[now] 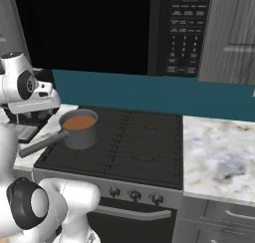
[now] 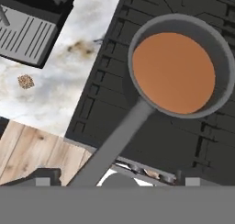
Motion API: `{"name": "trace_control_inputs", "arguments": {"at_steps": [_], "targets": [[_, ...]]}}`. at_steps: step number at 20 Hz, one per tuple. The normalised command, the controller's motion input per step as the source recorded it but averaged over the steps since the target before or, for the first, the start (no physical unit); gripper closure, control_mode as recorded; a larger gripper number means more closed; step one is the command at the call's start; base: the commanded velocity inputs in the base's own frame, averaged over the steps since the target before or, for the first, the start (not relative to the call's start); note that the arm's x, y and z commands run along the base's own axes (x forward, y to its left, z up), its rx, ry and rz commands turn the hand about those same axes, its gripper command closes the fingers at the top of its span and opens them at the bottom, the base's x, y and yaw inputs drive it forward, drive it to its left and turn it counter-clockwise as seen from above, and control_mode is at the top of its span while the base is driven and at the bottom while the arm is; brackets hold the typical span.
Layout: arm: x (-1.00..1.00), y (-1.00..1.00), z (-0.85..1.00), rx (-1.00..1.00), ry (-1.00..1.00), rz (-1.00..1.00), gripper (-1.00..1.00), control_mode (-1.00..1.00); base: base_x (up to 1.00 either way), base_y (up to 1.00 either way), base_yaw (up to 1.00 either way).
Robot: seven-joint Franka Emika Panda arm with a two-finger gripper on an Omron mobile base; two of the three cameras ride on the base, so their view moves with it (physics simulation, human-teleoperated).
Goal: Pick up the sugar cube(s) and place them in the saucepan with hot chocolate.
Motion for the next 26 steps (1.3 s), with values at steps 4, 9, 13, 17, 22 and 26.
{"name": "trace_control_inputs", "arguments": {"at_steps": [4,9,13,17,22,26], "targets": [[0.0,0.39,-0.59,0.07,0.0,0.07,-1.0,-1.0,0.0,0.0,0.0],[0.0,0.51,-0.37,0.09,-0.02,0.15,-1.0,-1.0,0.0,0.0,0.0],[0.0,0.45,-0.11,0.09,0.0,0.28,-1.0,-1.0,0.0,0.0,0.0],[-0.01,0.44,0.0,0.0,0.05,0.26,-1.0,-1.0,0.0,0.0,0.0],[0.0,0.65,0.0,-0.1,0.24,0.17,-1.0,-1.0,0.0,0.0,0.0],[-0.05,0.64,-0.04,-0.12,0.24,0.12,-1.0,-1.0,0.0,0.0,0.0]]}}
